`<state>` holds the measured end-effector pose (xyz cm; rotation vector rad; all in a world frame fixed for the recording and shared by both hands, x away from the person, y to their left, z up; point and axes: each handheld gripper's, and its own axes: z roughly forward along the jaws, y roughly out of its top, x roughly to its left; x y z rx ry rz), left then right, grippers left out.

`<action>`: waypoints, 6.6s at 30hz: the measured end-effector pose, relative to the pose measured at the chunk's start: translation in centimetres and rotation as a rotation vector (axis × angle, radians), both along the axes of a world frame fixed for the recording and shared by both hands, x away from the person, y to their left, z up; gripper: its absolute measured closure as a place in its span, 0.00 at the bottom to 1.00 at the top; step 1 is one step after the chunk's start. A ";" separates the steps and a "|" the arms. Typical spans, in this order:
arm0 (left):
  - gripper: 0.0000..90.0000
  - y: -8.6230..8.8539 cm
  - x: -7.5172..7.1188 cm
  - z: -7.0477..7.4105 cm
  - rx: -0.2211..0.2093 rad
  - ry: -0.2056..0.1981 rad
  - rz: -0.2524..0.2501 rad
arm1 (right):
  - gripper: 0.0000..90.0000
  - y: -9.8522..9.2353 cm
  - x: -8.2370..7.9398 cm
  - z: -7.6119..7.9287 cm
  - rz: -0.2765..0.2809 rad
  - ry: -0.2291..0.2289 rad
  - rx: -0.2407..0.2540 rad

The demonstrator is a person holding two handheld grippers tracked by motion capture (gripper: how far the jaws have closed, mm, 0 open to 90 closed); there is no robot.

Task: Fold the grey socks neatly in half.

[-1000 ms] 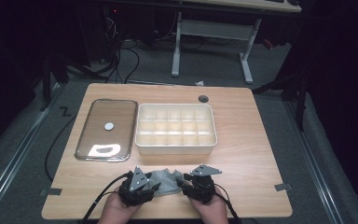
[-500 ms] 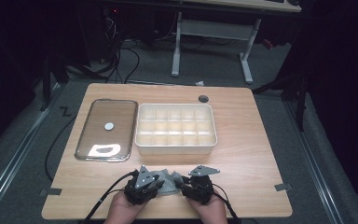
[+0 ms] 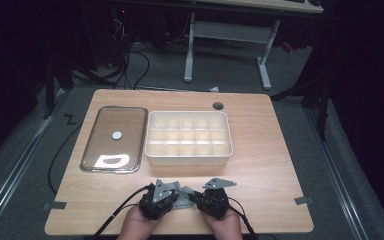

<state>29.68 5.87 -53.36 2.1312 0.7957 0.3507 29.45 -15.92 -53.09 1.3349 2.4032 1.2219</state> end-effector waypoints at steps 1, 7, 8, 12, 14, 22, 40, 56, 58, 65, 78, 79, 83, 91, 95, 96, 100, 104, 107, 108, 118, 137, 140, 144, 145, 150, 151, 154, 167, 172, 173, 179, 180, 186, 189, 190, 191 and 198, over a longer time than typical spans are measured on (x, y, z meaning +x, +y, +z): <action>0.85 0.0 0.0 0.0 -0.001 0.000 0.000 | 0.93 0.0 -0.1 0.1 0.001 -0.005 -0.002; 0.86 0.1 0.0 0.0 -0.001 0.004 -0.001 | 0.96 0.1 -0.7 0.8 0.003 -0.040 0.013; 0.86 0.0 0.0 0.0 0.000 0.003 -0.001 | 0.96 0.0 -0.8 1.2 0.011 -0.047 0.039; 0.86 -0.2 0.1 0.0 0.002 -0.001 0.003 | 0.96 0.2 -1.1 1.8 0.024 -0.062 0.059; 0.86 -0.5 0.1 0.0 0.012 -0.012 0.000 | 0.96 0.3 -1.2 2.4 0.030 -0.069 0.071; 0.86 -2.0 0.5 0.1 0.040 -0.029 0.002 | 0.96 0.2 -0.3 3.7 0.015 -0.089 0.048; 0.63 4.4 0.1 2.1 -0.017 -0.029 0.136 | 0.96 -2.0 -0.3 2.2 -0.045 -0.097 0.049; 0.86 5.2 1.1 -0.1 0.008 0.017 0.147 | 0.95 -1.4 -0.2 2.6 -0.079 -0.092 0.004; 0.86 4.9 0.9 -0.1 0.010 0.018 0.117 | 0.95 -1.3 -0.2 3.0 -0.093 -0.092 -0.015; 0.86 4.2 0.4 -0.1 0.008 0.014 0.060 | 0.94 0.3 -0.2 4.2 -0.090 -0.116 -0.098; 0.85 4.4 0.5 -0.1 -0.005 0.021 0.043 | 0.94 5.6 -0.1 4.7 0.032 -0.124 -0.221; 0.85 4.4 0.5 -0.1 -0.005 0.021 0.044 | 0.94 5.9 -0.1 4.6 0.040 -0.123 -0.228; 0.85 4.4 0.5 -0.1 -0.006 0.023 0.037 | 0.94 7.1 -0.1 3.8 0.074 -0.114 -0.229; 0.86 4.3 0.5 -0.1 -0.002 0.025 0.035 | 0.94 8.0 -0.4 2.4 0.131 -0.080 -0.181; 0.87 4.3 0.4 -0.1 0.001 0.022 0.038 | 0.94 8.1 -0.4 1.5 0.134 -0.063 -0.154; 0.87 4.3 0.4 -0.1 0.002 0.022 0.039 | 0.94 8.1 -0.4 1.4 0.130 -0.059 -0.145; 0.87 4.3 0.4 -0.1 -0.001 0.024 0.039 | 0.90 8.1 -0.3 1.4 0.141 -0.057 -0.141; 0.86 4.2 0.4 -0.1 0.001 0.022 0.035 | 0.80 7.7 -0.6 2.5 0.132 -0.069 -0.129; 0.84 4.2 0.4 -0.1 0.001 0.024 0.033 | 0.79 6.1 -1.5 4.3 0.097 -0.117 -0.082; 0.84 4.2 0.4 -0.1 0.001 0.024 0.033 | 0.79 6.1 -1.5 4.3 0.097 -0.117 -0.082; 0.84 4.0 0.2 -0.1 0.005 0.016 0.033 | 0.92 1.9 -1.6 2.6 -0.046 -0.091 -0.070; 0.84 3.8 0.6 0.5 0.023 -0.039 0.064 | 0.98 4.0 -1.5 0.4 0.039 -0.094 -0.086; 0.92 4.5 0.2 1.8 -0.064 -0.042 0.049 | 0.98 4.1 -1.6 0.4 0.036 -0.097 -0.093; 1.00 3.4 -0.7 3.2 -0.128 -0.068 0.006 | 0.98 4.1 -1.7 0.3 0.037 -0.113 -0.097; 1.00 2.8 -0.7 3.2 -0.130 -0.063 -0.006 | 0.98 4.1 -1.7 0.3 0.034 -0.109 -0.095; 0.99 0.5 -0.6 2.3 -0.070 -0.063 -0.050 | 0.98 4.1 -1.6 0.3 0.042 -0.109 -0.096; 0.99 0.4 -0.6 2.1 -0.049 -0.070 -0.050 | 0.98 4.0 -1.6 0.3 0.044 -0.113 -0.096; 0.99 0.8 -0.3 1.3 -0.001 -0.063 -0.033 | 0.98 4.0 -1.6 0.2 0.044 -0.111 -0.088; 1.00 1.9 -0.2 0.1 -0.008 -0.054 -0.031 | 0.89 3.6 -1.8 0.8 0.040 -0.112 -0.078; 0.97 2.0 -0.1 0.1 -0.019 -0.041 -0.043 | 0.81 2.1 -2.4 1.4 -0.010 -0.122 -0.048; 0.96 2.0 -0.1 0.1 -0.020 -0.041 -0.045 | 0.79 2.0 -2.5 1.4 -0.018 -0.115 -0.041; 0.95 2.0 -0.1 0.1 -0.023 -0.038 -0.051 | 0.68 1.8 -1.9 0.4 -0.030 -0.040 -0.020; 0.94 2.0 -0.1 0.1 -0.021 -0.039 -0.052 | 0.66 1.9 -1.8 0.2 -0.024 -0.029 -0.012; 0.93 2.0 -0.1 0.1 -0.023 -0.041 -0.055 | 0.67 2.0 -1.7 -0.2 -0.029 -0.026 0.006; 0.92 2.0 -0.1 0.1 -0.024 -0.040 -0.058 | 0.71 2.2 -1.8 -0.2 -0.030 -0.024 0.007; 0.91 2.0 -0.1 0.1 -0.025 -0.039 -0.059 | 0.73 2.2 -1.8 -0.2 -0.029 -0.025 0.005; 0.91 2.0 -0.1 0.1 -0.026 -0.039 -0.060 | 0.75 2.2 -1.7 -0.3 -0.029 -0.022 0.008; 0.90 2.0 -0.2 0.1 -0.020 -0.043 -0.062 | 0.90 2.2 -1.7 -0.2 0.000 -0.020 0.017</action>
